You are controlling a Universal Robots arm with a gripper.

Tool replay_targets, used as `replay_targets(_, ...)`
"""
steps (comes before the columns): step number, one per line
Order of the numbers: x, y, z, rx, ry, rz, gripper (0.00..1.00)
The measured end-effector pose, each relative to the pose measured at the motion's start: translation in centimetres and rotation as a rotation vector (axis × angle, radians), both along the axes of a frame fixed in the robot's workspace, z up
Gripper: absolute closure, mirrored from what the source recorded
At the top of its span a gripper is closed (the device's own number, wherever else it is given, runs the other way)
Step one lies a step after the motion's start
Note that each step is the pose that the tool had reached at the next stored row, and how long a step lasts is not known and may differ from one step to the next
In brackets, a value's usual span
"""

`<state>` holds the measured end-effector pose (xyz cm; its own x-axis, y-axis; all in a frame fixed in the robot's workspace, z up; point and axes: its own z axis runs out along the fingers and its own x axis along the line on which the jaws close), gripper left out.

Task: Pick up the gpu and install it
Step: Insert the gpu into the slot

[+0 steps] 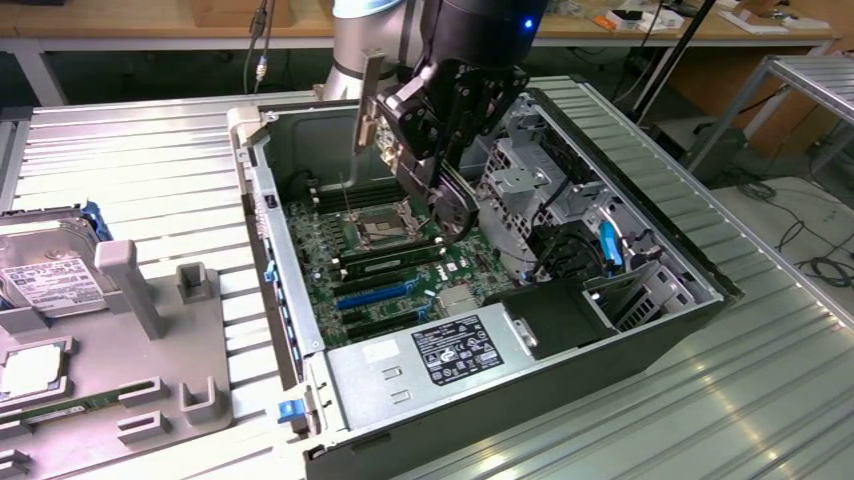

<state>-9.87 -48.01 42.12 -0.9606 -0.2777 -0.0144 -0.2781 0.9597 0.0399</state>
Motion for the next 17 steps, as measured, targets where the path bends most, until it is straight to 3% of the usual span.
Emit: replay_targets(17, 0.00, 0.00, 0.00, 0.0000, 0.0000, 0.090, 0.73)
